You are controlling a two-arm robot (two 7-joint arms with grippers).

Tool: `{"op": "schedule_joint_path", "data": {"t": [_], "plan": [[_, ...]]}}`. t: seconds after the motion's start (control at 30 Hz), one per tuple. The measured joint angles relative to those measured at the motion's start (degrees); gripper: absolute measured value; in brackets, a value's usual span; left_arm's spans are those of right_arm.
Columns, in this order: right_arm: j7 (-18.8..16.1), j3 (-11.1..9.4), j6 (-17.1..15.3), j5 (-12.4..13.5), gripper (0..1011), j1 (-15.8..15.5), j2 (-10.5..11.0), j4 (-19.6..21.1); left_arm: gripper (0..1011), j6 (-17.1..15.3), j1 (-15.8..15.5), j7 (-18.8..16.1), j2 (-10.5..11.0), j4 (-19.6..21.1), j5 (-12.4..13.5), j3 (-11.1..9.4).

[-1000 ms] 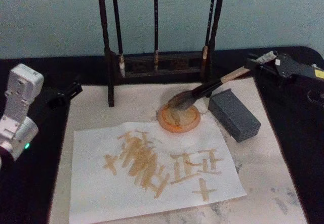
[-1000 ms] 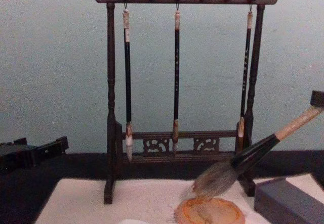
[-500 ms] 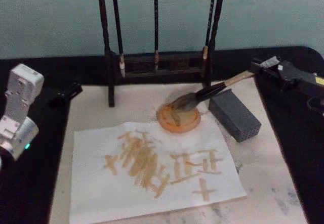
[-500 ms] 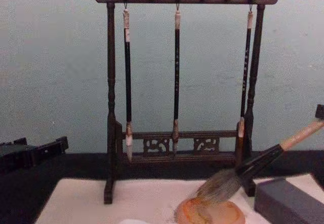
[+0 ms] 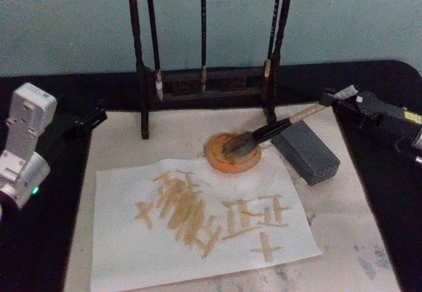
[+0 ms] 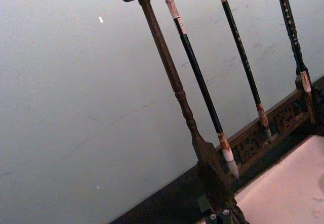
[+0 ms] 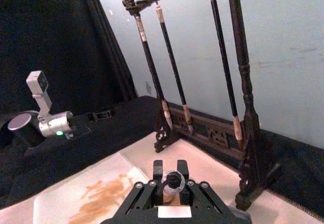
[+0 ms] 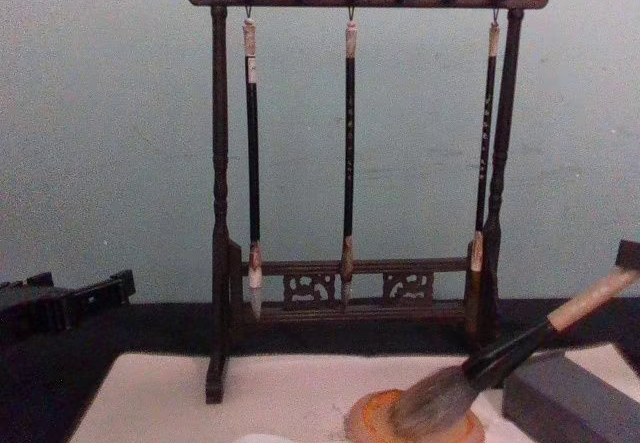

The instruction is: Pick up the brush from the inkstone, write on the paper, then place the brush back to its original position.

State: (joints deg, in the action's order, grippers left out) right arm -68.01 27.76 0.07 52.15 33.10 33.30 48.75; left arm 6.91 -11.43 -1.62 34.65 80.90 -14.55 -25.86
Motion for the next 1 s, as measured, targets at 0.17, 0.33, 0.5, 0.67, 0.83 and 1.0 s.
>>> {"op": "schedule_joint_path", "data": {"t": [0.17, 0.33, 0.5, 0.67, 0.83, 1.0], "plan": [[0.9, 0.0, -0.5, -0.6, 165, -0.2, 0.0, 0.0, 1000, 0.0, 0.0, 0.0, 0.0, 0.0, 0.0, 0.0], [1.5, 0.0, -0.9, -1.0, 165, -0.2, -0.2, -0.1, 1002, 0.0, 0.0, 0.0, 0.0, 0.0, 0.0, 0.0], [2.5, 0.0, -1.4, -1.3, 165, -0.4, -0.3, 0.0, 1000, 0.0, 0.0, 0.0, 0.0, 0.0, 0.0, 0.0], [3.3, 0.0, -1.9, -1.5, 165, -0.7, -0.3, 0.3, 1002, 0.0, 0.0, 0.0, 0.0, 0.0, 0.0, 0.0], [3.7, -0.2, -2.1, -1.7, 165, -0.8, -0.4, 0.2, 1000, 0.0, 0.0, 0.0, 0.0, 0.0, 0.0, 0.0], [4.0, -0.4, -2.2, -1.8, 165, -0.9, -0.5, 0.0, 1002, 0.0, 0.0, 0.0, 0.0, 0.0, 0.0, 0.0]]}}
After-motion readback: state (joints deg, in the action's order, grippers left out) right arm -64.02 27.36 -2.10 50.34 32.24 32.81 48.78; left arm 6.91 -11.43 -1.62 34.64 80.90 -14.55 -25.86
